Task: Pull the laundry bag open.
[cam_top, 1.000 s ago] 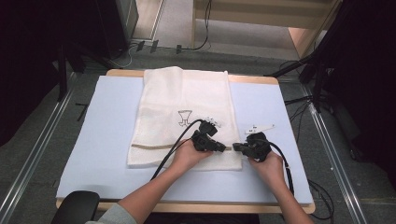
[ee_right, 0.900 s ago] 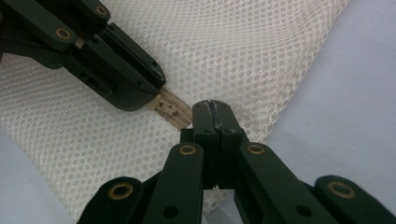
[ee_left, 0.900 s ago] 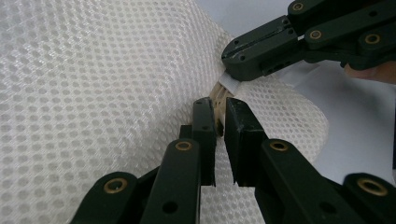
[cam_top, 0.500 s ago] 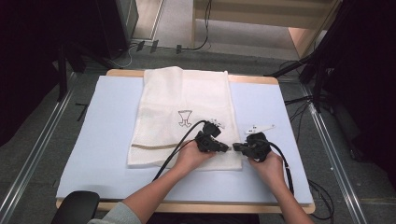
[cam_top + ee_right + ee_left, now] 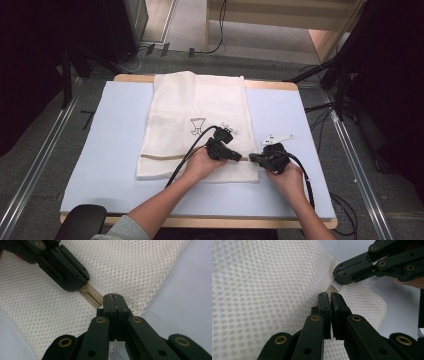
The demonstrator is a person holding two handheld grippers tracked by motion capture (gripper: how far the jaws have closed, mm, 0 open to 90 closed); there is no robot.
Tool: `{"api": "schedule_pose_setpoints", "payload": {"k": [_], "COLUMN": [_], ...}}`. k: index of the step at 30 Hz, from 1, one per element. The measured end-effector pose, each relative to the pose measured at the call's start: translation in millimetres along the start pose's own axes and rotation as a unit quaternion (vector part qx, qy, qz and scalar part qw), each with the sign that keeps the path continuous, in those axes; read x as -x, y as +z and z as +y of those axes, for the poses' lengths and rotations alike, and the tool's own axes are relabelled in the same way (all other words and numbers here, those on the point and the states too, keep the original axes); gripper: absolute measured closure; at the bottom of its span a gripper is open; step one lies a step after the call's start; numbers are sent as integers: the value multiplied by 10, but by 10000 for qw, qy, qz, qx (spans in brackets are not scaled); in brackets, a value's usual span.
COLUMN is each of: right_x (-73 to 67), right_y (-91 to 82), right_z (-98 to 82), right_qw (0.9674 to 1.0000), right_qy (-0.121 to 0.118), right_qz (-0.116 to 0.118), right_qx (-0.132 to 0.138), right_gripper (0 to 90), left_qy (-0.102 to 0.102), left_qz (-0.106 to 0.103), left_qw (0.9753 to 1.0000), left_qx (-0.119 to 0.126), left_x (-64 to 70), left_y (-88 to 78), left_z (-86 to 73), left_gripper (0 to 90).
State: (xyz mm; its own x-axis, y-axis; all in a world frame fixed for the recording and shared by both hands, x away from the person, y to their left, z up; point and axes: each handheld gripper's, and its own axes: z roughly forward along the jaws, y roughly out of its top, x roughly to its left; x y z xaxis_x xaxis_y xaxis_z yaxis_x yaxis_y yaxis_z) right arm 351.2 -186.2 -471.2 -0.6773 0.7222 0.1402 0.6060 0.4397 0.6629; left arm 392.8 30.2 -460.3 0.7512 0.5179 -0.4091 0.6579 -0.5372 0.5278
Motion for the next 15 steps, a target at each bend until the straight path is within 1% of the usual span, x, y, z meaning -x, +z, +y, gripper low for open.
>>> {"api": "schedule_pose_setpoints", "payload": {"k": [1,2,3,5,7,8,9,12,13,15], "right_x": [-1,-1,0,1,3,5,7,3,2,1], "right_y": [0,0,1,-1,0,1,2,1,2,4], "right_z": [0,-1,-1,-2,-2,-3,-4,-3,-3,-4], "right_qw": [10000,10000,10000,10000,10000,10000,10000,10000,10000,10000], "right_qy": [3,3,5,14,25,34,40,30,29,13], "right_qz": [-1,6,3,-7,-3,10,25,9,6,32], "right_qx": [3,5,8,7,9,16,23,21,21,27], "right_gripper": [900,900,900,900,900,900,900,900,900,900], "left_qy": [22,-6,24,-41,-62,-69,-47,8,-3,-53], "left_qz": [-21,-16,-3,-72,-61,-101,-54,-62,-90,-77], "left_qw": [10000,10000,10000,10000,10000,9999,10000,10000,9999,9999], "left_qx": [-18,-10,-12,-14,-22,-18,-24,-60,-62,-83], "left_x": [-16,-20,-30,-60,-76,-74,-62,-51,-58,-70], "left_y": [-19,-39,-56,-93,-123,-132,-138,-166,-172,-188], "left_z": [-7,-13,-19,-36,-56,-62,-66,-73,-77,-85], "left_gripper": [888,889,888,889,888,889,889,889,889,890]}}
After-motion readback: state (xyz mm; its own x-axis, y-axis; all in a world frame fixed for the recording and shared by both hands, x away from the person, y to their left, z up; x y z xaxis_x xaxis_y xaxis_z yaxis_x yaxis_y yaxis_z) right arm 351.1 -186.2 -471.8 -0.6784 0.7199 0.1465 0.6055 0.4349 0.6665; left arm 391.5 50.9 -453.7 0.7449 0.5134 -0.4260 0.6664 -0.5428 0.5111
